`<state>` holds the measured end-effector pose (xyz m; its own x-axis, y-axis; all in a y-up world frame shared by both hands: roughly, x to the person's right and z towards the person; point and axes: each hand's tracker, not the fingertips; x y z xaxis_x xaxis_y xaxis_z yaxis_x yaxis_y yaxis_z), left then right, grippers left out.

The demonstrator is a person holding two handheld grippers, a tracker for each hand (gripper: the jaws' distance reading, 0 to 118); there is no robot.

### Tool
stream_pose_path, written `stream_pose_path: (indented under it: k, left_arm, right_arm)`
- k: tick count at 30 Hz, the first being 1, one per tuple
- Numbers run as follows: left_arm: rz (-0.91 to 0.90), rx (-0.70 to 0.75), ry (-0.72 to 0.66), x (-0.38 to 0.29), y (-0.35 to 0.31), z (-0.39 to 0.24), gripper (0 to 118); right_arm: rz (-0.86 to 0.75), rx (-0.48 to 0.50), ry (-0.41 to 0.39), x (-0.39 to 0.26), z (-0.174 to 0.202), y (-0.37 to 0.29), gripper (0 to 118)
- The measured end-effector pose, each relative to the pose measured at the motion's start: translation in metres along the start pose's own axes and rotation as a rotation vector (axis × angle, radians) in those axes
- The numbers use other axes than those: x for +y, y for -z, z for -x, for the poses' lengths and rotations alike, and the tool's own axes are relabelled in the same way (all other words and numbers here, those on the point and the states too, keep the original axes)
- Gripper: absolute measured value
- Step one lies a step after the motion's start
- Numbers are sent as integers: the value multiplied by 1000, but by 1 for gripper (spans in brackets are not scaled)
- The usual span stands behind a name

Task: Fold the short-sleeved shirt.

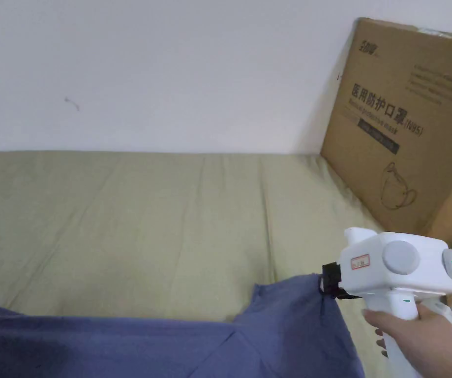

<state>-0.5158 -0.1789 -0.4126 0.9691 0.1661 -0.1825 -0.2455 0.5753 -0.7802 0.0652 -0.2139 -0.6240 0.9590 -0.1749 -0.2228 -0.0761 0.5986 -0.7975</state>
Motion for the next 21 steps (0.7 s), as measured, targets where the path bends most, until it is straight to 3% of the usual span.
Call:
stream_pose_path:
  k: [3, 12, 21]
  left_arm:
    - [-73, -3, 39, -1, -52, -17, 2]
    - [-331, 11, 61, 10, -204, -35, 2]
    - [-476, 32, 85, 44, -278, -61, 2]
  right_arm:
    - [-90, 5, -40, 8, 4, -63, 1]
    - [-330, 46, -50, 33, 16, -232, 1]
    - [-490, 46, -58, 83, 45, -332, 1]
